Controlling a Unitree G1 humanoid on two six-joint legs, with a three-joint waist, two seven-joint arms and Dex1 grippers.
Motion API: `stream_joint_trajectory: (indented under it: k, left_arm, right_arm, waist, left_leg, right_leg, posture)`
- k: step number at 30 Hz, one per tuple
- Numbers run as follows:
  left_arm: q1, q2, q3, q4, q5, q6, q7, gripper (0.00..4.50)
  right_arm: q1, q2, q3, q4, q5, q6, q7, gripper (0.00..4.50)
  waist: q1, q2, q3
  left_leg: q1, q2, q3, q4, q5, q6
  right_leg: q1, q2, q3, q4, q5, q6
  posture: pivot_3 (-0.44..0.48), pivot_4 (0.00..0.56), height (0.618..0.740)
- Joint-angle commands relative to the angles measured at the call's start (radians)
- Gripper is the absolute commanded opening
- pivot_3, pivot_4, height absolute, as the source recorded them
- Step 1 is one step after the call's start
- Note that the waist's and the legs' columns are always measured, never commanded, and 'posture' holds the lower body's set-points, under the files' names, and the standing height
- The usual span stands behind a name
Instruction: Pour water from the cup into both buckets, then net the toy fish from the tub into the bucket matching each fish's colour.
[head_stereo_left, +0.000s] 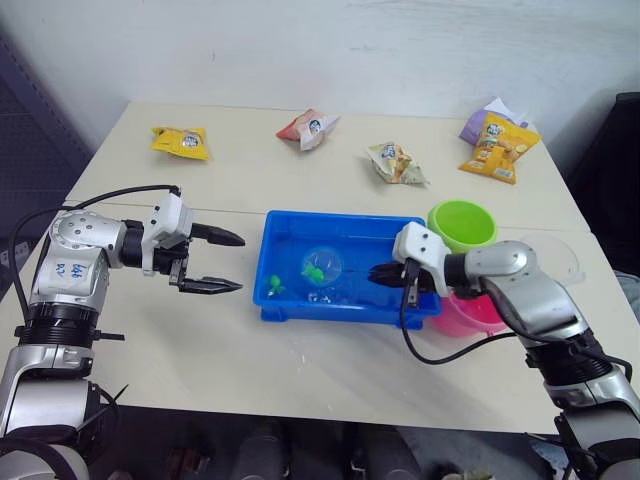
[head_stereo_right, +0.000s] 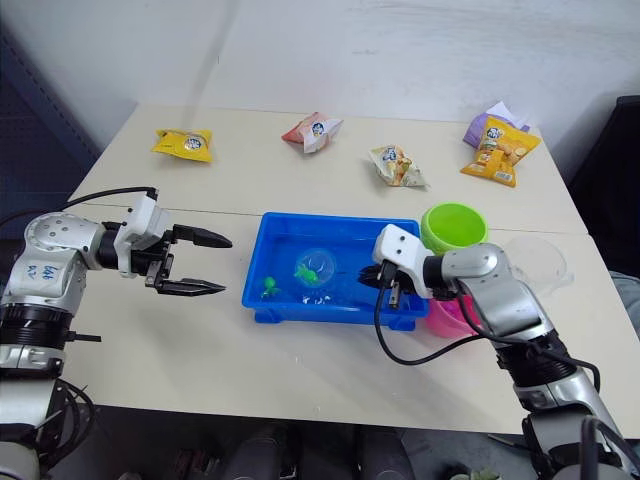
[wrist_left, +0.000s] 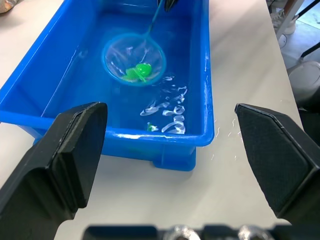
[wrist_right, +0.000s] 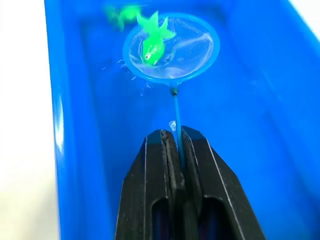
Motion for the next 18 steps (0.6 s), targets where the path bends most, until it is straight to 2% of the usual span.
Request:
stream_joint_trajectory:
  k: [1, 11, 18]
  left_arm:
    - [-0.022, 0.009, 0.028, -0.056, -0.044, 0.038, -0.037, 4.41]
    - [-0.057, -0.125, 0.123, -0.147, -0.181, 0.228, 0.156, 4.41]
    - [-0.063, -0.277, 0.17, -0.17, -0.193, 0.205, 0.332, 4.41]
  right_arm:
    - [0.025, -0.009, -0.104, -0.086, 0.088, 0.068, -0.021, 0.0]
    - [0.223, -0.079, -0.392, -0.262, 0.203, 0.088, -0.109, 0.0]
    - [0.314, -0.168, -0.556, -0.217, 0.167, -0.013, -0.149, 0.0]
  waist:
    - [0.0, 0.0, 0.0]
    - [0.011, 0.0, 0.0]
    - [0.014, 0.0, 0.0]
  left_leg:
    - [0.0, 0.0, 0.0, 0.0, 0.0, 0.0]
    - [-0.001, 0.0, 0.0, -0.001, 0.0, 0.0]
    - [0.0, 0.0, 0.001, -0.001, 0.0, 0.0]
  right_leg:
    - [0.0, 0.0, 0.0, 0.0, 0.0, 0.0]
    - [0.0, 0.0, 0.0, -0.001, 0.0, 0.0]
    - [0.001, 0.001, 0.001, -0.001, 0.0, 0.0]
  posture:
    - [0.0, 0.15, 0.738]
    - [0.0, 0.15, 0.738]
    - [0.0, 0.15, 0.738]
